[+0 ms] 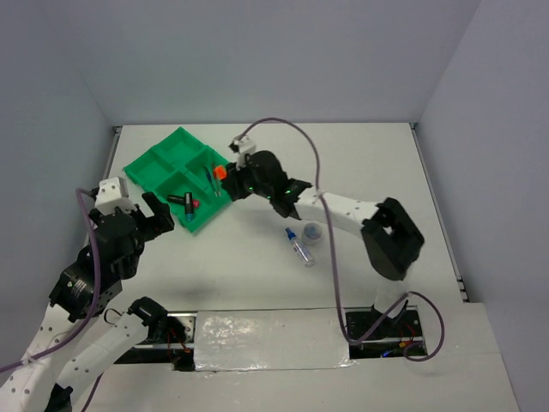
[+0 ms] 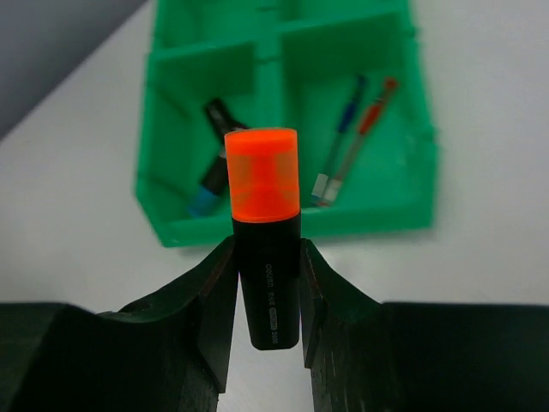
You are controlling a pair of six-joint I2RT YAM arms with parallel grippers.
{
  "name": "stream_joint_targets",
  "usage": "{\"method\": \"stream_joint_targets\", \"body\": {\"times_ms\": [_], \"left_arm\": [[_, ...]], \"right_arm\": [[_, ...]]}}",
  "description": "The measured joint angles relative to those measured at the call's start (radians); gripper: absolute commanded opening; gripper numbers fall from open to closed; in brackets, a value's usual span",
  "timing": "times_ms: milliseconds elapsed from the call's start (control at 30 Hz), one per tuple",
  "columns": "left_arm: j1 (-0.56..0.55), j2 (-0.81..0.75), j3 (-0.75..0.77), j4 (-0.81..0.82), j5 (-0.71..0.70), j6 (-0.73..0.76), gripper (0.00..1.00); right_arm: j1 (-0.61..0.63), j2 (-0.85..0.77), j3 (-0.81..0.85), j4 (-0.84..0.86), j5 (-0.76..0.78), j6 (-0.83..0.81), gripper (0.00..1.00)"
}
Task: Sort the stationery into containers
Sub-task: Place the pen in the storage box.
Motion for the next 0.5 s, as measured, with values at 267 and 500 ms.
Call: {"method": "stream_joint_targets", "body": {"times_ms": [267, 500], "left_arm": [[0.001, -0.051, 0.0, -0.007, -0.056, -0.019, 0.99], [0.001, -0.051, 0.0, -0.008, -0.055, -0.018, 0.99]], "right_arm": [[0.09, 0.409, 0.317, 0.187, -0.2, 0.131, 0.04], [0.109, 0.557, 0.504, 0.177, -0.197, 0.143, 0.32]]}}
